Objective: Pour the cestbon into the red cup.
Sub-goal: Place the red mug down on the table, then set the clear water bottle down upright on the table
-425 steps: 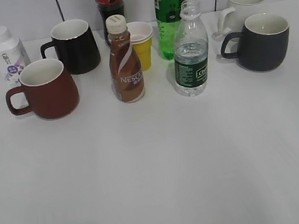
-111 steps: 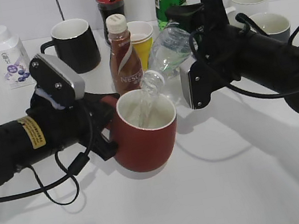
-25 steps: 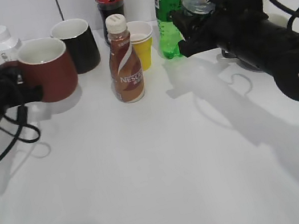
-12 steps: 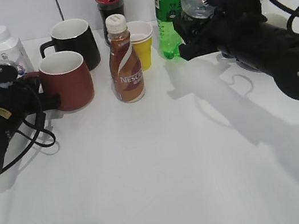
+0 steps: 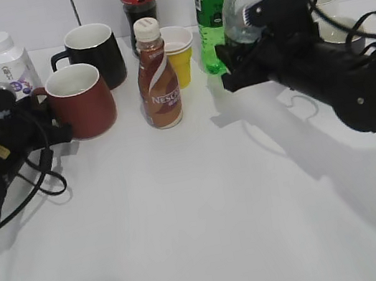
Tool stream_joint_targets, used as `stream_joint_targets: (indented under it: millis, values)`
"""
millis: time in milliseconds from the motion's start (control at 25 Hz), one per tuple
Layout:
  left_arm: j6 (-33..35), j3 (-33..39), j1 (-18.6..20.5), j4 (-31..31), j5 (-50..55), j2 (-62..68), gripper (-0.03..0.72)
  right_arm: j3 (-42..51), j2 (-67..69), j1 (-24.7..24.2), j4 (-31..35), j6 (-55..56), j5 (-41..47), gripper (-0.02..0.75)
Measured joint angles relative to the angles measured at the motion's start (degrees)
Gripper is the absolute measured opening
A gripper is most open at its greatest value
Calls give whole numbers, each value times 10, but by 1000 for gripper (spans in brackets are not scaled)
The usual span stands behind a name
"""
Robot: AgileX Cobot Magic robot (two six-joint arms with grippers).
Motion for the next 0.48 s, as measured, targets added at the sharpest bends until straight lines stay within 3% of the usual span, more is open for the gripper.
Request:
stream_joint_targets:
  millis: [480]
  values:
    - [-1,132,-37,-13,-42,-123,306,-24,69,0,9,29,1,478]
